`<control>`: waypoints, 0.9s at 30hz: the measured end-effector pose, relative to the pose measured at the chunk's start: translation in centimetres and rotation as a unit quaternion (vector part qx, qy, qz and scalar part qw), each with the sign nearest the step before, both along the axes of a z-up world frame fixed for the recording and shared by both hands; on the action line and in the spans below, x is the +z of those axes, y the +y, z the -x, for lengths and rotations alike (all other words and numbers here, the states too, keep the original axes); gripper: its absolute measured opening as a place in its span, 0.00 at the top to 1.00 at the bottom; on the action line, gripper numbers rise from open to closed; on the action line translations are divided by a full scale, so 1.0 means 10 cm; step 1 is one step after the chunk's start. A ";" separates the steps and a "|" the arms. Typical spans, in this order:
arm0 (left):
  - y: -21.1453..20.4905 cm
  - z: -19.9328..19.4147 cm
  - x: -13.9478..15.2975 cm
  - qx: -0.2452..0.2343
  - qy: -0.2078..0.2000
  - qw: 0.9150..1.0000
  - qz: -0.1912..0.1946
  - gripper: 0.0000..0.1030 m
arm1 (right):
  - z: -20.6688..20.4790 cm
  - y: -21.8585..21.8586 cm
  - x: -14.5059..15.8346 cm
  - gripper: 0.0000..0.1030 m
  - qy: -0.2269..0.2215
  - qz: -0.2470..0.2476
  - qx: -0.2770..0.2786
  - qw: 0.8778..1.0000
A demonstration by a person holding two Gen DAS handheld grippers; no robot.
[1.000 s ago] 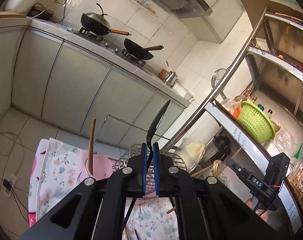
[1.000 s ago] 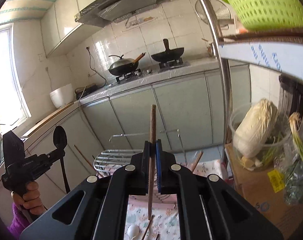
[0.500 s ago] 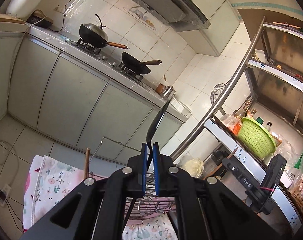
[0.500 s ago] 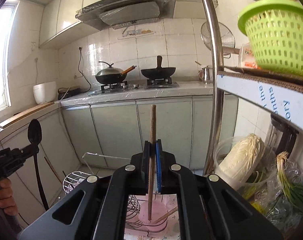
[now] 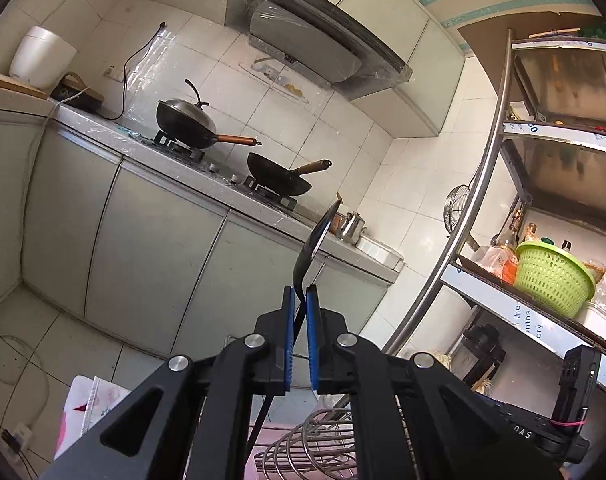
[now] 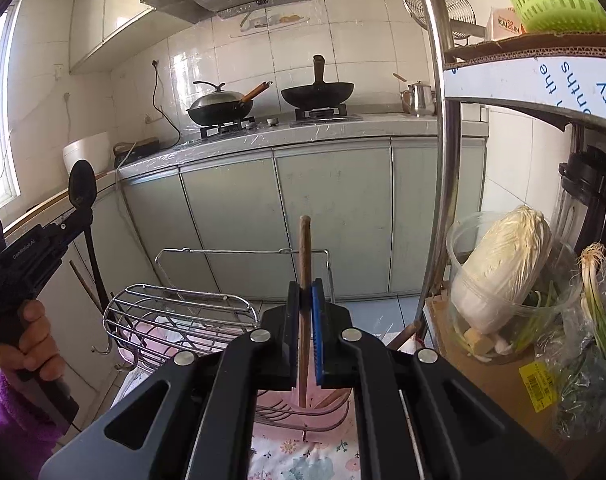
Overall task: Organize utensils
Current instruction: 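Drop the black spoon into the pink cup while the right tool drops its chopstick in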
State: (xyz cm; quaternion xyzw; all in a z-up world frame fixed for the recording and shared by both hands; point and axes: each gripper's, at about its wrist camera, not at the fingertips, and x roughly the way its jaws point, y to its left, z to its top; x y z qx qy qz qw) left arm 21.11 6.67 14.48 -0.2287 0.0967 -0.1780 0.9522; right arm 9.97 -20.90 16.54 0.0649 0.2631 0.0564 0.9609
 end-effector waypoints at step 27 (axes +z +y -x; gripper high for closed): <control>0.20 0.23 -0.91 0.011 0.153 0.988 0.000 0.95 | 0.05 -0.09 -0.20 0.94 0.039 -0.019 -0.014 0.999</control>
